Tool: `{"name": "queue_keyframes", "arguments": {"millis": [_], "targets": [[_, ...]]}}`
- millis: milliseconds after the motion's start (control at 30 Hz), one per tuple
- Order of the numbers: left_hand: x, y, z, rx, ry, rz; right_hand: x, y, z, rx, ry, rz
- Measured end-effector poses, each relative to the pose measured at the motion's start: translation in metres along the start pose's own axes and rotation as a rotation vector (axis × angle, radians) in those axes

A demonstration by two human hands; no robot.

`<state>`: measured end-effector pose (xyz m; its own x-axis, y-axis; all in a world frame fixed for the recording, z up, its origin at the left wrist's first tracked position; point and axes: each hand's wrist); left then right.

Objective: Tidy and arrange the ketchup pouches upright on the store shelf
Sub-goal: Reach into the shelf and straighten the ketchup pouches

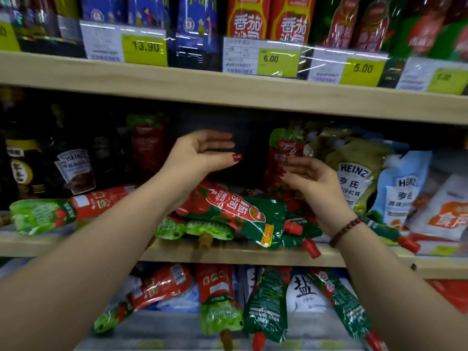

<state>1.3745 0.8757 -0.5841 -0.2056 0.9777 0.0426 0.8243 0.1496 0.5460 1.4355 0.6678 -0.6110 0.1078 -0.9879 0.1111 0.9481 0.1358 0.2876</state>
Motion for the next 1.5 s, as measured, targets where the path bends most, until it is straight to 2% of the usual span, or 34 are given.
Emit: {"name": "queue_keyframes", "arguments": {"millis": [200,333,467,567,767,900,1300,1500], "targets": [[-0.022,0.027,0.011,0.115,-0.005,0.018,0.003,0.031,0.001,-0.025,0.01,-0.103],[-0.043,0.047,0.02,0.111,0.087,-0.031,0.001,0.054,0.001,-0.017,-0.054,-0.14],[-0.053,0.068,0.031,0.04,0.242,-0.007,0.002,0.069,0.0,0.131,-0.114,-0.117],[-0.054,0.084,0.039,0.047,0.272,0.062,0.007,0.086,-0.007,0.202,-0.156,-0.123],[-0.056,0.102,0.057,0.124,0.219,0.094,0.007,0.118,-0.015,0.121,-0.295,-0.117],[-0.056,0.107,0.066,0.151,0.182,0.143,0.006,0.124,-0.02,0.171,-0.379,-0.186],[-0.042,0.091,0.052,0.186,0.185,0.127,0.015,0.11,-0.01,0.173,-0.336,-0.221],[-0.036,0.081,0.032,0.159,0.209,0.118,0.002,0.097,-0.003,0.157,-0.222,-0.327]]}}
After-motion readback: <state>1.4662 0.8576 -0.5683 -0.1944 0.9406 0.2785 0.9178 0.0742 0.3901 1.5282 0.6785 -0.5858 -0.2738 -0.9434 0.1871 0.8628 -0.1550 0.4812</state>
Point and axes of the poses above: each hand's wrist, its own y-axis towards the middle knuckle, its own x-axis out of the back of the hand, z = x × y, and after that the axes turned 7 degrees about -x, right-handed
